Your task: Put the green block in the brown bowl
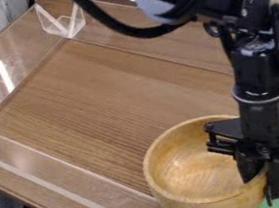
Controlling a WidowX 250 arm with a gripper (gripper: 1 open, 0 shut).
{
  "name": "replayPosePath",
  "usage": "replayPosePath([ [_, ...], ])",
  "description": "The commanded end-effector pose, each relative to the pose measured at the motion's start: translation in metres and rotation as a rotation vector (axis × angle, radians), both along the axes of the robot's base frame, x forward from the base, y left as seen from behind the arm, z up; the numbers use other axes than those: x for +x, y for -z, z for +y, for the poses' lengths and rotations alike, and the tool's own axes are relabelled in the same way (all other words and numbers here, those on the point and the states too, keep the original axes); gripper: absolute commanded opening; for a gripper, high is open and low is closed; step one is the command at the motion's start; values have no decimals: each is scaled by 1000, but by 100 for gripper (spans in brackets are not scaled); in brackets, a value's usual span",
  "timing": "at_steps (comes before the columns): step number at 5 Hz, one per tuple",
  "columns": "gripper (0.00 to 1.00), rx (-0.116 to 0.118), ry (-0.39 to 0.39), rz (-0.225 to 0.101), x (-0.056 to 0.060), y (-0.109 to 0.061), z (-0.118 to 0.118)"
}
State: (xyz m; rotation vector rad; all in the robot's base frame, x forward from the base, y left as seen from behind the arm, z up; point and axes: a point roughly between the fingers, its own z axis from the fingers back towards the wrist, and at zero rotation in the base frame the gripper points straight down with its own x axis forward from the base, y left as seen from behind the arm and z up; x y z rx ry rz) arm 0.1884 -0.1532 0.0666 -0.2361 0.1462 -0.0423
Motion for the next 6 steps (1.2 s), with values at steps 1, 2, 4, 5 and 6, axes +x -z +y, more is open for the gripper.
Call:
replayPosePath([
  [1, 0, -33, -2, -22, 8, -11, -4],
  [2, 0, -40, 5, -16, 8, -12, -4],
  [4, 0, -54, 15, 0, 8, -16, -4],
  [5, 0, -61, 15, 9, 8, -20, -4],
  [6, 0, -69, 16, 19, 7, -23, -4],
])
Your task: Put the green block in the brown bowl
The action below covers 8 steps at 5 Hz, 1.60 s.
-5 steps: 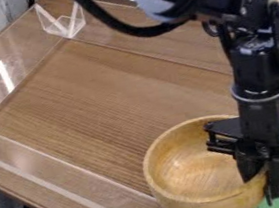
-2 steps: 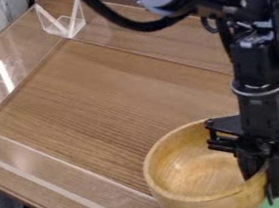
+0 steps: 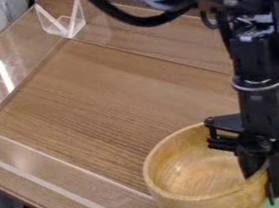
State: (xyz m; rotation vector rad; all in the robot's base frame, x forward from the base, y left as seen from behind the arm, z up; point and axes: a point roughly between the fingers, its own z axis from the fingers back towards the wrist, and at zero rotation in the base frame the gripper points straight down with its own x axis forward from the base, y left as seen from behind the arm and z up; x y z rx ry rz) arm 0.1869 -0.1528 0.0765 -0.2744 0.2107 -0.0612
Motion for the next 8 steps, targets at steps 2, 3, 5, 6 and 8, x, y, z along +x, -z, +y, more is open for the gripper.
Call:
replayPosePath([
  [2, 0, -49, -11, -30, 9, -19, -5],
  [3, 0, -59, -9, -26, 10, -22, -4],
  [5, 0, -81, -6, -27, 12, -28, -4],
  [6, 0, -91, -2, -31, 14, -28, -4],
  [8, 0, -108, 6, -36, 18, -28, -4],
])
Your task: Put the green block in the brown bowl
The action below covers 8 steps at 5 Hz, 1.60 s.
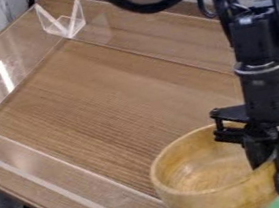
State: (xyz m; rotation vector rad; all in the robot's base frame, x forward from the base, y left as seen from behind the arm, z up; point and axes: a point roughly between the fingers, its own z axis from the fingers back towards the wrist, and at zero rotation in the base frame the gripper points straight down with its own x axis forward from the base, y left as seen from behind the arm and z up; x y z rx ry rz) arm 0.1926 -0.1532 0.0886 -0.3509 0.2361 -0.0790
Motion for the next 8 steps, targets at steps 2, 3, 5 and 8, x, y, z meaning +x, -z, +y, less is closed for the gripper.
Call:
replayPosePath([
  [2, 0, -44, -32, -51, 8, -17, 9],
  [3, 0, -51, -38, -45, 5, -17, 15],
  [5, 0, -69, -46, -39, 4, -15, 22],
  [8, 0, -91, -46, -37, 7, -3, 23],
])
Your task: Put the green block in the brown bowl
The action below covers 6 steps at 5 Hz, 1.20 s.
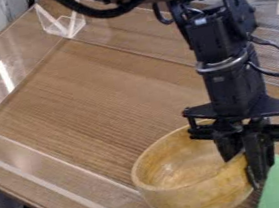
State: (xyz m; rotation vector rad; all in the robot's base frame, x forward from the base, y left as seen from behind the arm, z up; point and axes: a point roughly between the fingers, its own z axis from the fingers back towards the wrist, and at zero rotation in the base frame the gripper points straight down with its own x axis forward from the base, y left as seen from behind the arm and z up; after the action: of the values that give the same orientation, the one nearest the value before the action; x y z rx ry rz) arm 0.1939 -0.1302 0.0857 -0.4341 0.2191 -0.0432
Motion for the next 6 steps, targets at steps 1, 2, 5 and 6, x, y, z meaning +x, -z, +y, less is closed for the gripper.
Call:
replayPosePath([
  [1, 0, -16, 4, -28, 6, -2, -1],
  [2, 0, -21, 8, -23, 6, 1, -1],
  [5, 0, -29, 24, -2, 4, 5, 0],
  [6, 0, -31, 29, 6, 3, 7, 1],
])
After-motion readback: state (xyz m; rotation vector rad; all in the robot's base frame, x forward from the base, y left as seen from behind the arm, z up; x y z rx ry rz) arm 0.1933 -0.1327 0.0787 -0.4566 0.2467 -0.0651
